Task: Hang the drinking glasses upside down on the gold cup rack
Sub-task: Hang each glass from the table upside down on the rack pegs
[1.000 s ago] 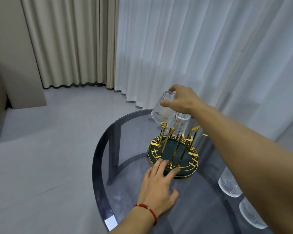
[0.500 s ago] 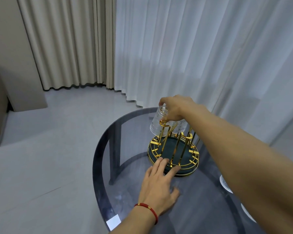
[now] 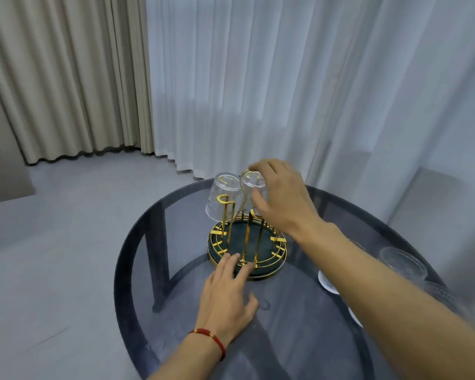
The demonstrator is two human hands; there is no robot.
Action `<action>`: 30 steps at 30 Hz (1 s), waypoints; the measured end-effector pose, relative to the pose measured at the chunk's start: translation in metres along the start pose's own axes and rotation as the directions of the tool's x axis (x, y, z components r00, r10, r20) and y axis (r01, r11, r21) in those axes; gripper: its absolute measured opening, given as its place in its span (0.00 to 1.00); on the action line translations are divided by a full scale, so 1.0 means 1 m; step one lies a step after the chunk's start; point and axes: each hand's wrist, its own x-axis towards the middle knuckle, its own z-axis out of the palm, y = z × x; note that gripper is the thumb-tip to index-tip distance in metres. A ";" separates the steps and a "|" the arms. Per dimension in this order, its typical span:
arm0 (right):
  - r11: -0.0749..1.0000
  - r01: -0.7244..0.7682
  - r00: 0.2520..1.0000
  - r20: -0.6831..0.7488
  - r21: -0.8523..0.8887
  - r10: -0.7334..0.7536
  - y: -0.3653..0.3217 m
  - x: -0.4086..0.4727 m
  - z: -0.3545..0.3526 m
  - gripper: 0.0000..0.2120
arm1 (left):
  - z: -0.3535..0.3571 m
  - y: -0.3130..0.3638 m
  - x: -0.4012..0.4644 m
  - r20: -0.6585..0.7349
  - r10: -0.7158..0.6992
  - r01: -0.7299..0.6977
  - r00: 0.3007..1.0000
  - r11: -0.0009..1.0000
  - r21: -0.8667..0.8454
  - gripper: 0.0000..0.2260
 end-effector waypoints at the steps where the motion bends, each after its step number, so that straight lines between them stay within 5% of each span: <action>1: 0.999 -0.019 0.999 -0.048 0.035 0.020 0.000 -0.022 -0.005 0.16 | -0.002 0.003 0.000 -0.026 -0.005 0.005 1.000 1.000 -0.020 0.25; 10: 0.958 -0.255 0.938 -0.209 0.130 0.278 0.028 -0.190 -0.036 0.16 | -0.009 0.053 -0.003 -0.198 0.062 -0.098 0.978 0.978 -0.183 0.17; 16: 0.750 -0.618 0.785 -0.137 -0.236 0.604 0.070 -0.228 -0.056 0.29 | -0.011 0.079 -0.004 -0.187 0.024 -0.075 0.982 0.959 -0.274 0.17; 20: 0.710 -0.535 0.808 -0.031 -0.457 0.589 0.082 -0.236 -0.050 0.38 | -0.008 0.105 -0.006 -0.173 0.037 -0.092 0.984 0.943 -0.320 0.17; 30: 0.708 -0.514 0.823 -0.046 -0.484 0.566 0.089 -0.224 -0.046 0.37 | -0.004 0.137 -0.009 -0.127 0.013 -0.063 0.992 0.917 -0.395 0.15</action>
